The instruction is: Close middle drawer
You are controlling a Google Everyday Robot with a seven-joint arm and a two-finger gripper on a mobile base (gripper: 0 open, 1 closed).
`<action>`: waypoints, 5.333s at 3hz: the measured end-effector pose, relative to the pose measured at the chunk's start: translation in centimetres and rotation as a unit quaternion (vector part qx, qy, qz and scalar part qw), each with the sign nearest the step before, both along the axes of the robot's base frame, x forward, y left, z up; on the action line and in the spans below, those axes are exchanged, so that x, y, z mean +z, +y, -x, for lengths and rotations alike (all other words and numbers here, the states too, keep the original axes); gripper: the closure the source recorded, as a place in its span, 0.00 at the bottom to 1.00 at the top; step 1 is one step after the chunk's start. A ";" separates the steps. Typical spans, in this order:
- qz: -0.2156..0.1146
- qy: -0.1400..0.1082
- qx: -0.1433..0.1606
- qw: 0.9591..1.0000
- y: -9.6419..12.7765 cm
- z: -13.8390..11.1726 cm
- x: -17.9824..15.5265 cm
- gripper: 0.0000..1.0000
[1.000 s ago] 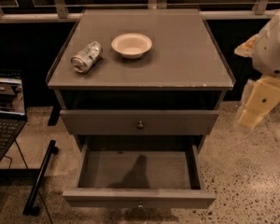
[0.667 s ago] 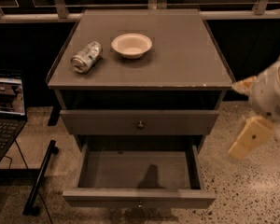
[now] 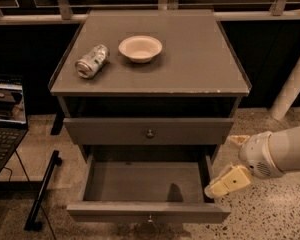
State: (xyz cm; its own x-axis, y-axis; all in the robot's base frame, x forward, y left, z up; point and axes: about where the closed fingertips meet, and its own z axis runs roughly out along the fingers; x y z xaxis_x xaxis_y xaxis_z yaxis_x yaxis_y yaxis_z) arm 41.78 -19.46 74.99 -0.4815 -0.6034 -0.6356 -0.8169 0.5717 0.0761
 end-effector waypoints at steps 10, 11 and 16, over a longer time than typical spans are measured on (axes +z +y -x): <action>-0.078 0.121 -0.270 0.952 -3.6 3.5 -27.1 1.00; -0.079 0.157 -0.284 0.943 -4.1 3.7 -30.5 1.00; -0.101 0.149 -0.203 0.962 -3.7 -2.7 -32.4 1.00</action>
Offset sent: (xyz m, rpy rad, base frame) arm 0.0141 -0.0034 -0.0056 0.0091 -0.0275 -0.0378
